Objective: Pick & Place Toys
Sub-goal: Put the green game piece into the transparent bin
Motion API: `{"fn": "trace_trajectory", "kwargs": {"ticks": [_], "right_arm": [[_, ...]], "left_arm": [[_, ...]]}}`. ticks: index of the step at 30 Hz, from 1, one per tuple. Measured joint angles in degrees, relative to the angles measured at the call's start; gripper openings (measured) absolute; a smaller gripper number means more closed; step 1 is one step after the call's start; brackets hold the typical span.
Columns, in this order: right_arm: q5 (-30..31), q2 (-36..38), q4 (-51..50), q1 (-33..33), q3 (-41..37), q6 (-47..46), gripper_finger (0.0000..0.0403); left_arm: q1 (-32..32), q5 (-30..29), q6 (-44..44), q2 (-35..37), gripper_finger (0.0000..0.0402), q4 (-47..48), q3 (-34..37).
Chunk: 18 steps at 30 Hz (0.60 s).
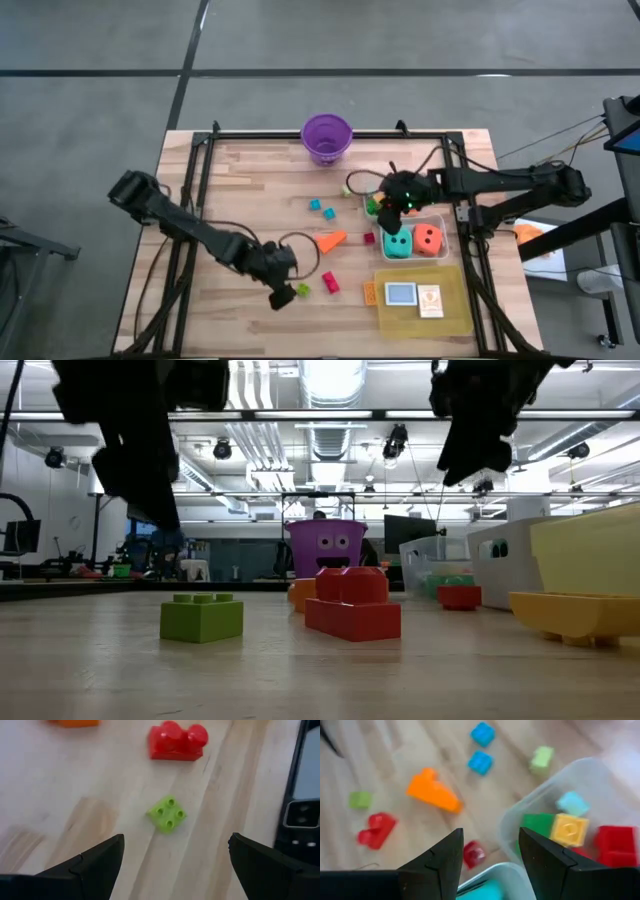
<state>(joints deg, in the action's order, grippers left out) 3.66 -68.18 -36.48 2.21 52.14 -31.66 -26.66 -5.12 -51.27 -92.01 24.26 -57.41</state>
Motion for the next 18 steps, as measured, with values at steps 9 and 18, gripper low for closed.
{"fn": "trace_trajectory", "kwargs": {"ticks": [9,18], "right_arm": [[16.23,-0.13,-2.35,-12.10,-0.09,-22.08,0.0188],[21.48,-0.17,-3.22,-20.02,-0.09,-30.50,0.0188]], "left_arm": [[-0.27,2.81,-22.55,-9.75,0.0347,-4.06,-0.11],[-2.51,-0.97,-31.10,-10.65,0.0347,0.69,-4.23]]}}
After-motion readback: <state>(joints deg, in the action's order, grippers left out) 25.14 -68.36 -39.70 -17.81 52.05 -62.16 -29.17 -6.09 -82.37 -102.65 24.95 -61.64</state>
